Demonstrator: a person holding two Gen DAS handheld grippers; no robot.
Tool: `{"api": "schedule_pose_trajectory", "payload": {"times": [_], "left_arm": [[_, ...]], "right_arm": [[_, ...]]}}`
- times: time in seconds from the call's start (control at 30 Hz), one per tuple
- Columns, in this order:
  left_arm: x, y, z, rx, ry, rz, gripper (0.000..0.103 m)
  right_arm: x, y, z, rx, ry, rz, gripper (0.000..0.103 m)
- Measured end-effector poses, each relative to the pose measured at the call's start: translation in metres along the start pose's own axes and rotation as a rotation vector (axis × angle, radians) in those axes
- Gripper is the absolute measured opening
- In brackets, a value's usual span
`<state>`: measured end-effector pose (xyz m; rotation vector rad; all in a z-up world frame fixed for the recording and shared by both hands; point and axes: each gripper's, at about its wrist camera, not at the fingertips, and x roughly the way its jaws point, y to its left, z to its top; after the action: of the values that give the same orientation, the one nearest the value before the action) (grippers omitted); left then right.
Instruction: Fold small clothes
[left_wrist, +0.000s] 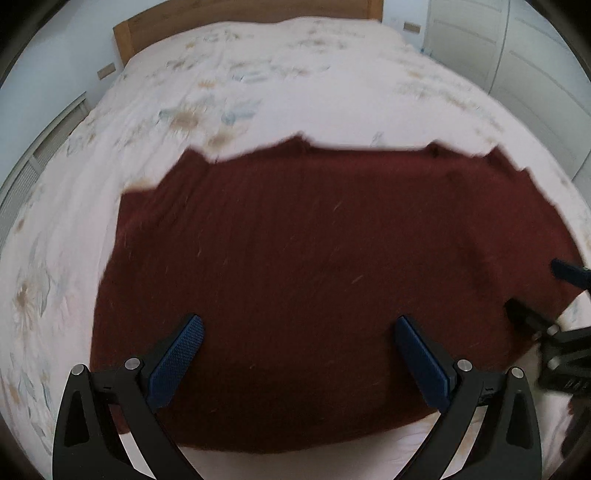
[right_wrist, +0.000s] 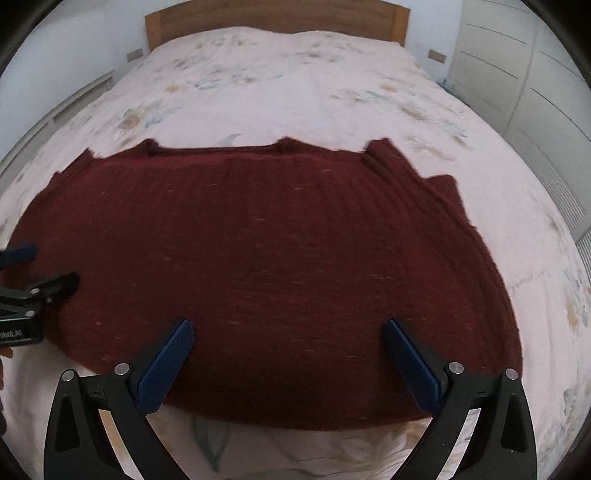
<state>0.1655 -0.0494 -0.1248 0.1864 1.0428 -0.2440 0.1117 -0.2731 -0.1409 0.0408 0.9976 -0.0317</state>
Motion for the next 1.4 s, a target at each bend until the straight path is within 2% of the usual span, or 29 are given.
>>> {"api": "schedule_pose_trajectory", "payload": {"times": [0.13, 0.3, 0.37, 0.53, 0.73, 0.9, 0.93, 0.97, 1.1, 1.23, 1.4], "left_arm": [[0.001, 0.023, -0.011, -0.027, -0.033, 0.037, 0.102], [0.001, 0.050, -0.022, -0.071, -0.039, 0.034, 0.102], [-0.001, 0.053, -0.026, -0.063, -0.050, 0.048, 0.102], [0.001, 0.060, -0.032, -0.116, -0.048, 0.014, 0.102], [-0.001, 0.058, -0.034, -0.121, -0.058, 0.011, 0.102], [-0.002, 0.059, -0.032, -0.116, -0.041, -0.003, 0.102], [-0.003, 0.060, -0.030, -0.057, -0.028, 0.034, 0.102], [-0.005, 0.061, -0.028, -0.067, -0.026, 0.027, 0.102], [-0.016, 0.066, -0.019, -0.082, 0.020, -0.008, 0.102], [-0.039, 0.083, -0.007, -0.138, 0.014, -0.081, 0.102], [-0.055, 0.119, 0.005, -0.183, 0.022, -0.093, 0.102]], "right_arm": [[0.000, -0.028, 0.000, 0.039, 0.002, -0.040, 0.103], [0.002, -0.060, -0.006, 0.094, -0.004, -0.003, 0.103], [0.005, -0.060, -0.009, 0.087, -0.010, 0.006, 0.103], [0.010, -0.059, -0.013, 0.100, -0.026, 0.000, 0.103], [0.010, -0.055, -0.014, 0.105, -0.023, -0.004, 0.103], [0.007, -0.051, -0.008, 0.096, 0.003, -0.015, 0.103], [0.006, -0.051, -0.007, 0.091, 0.009, -0.017, 0.103], [0.005, -0.051, -0.004, 0.090, 0.015, -0.018, 0.103], [-0.010, -0.049, 0.002, 0.091, 0.035, -0.008, 0.103], [-0.036, -0.041, 0.003, 0.054, 0.013, -0.007, 0.103], [-0.068, -0.044, -0.009, 0.083, -0.038, 0.015, 0.103]]}}
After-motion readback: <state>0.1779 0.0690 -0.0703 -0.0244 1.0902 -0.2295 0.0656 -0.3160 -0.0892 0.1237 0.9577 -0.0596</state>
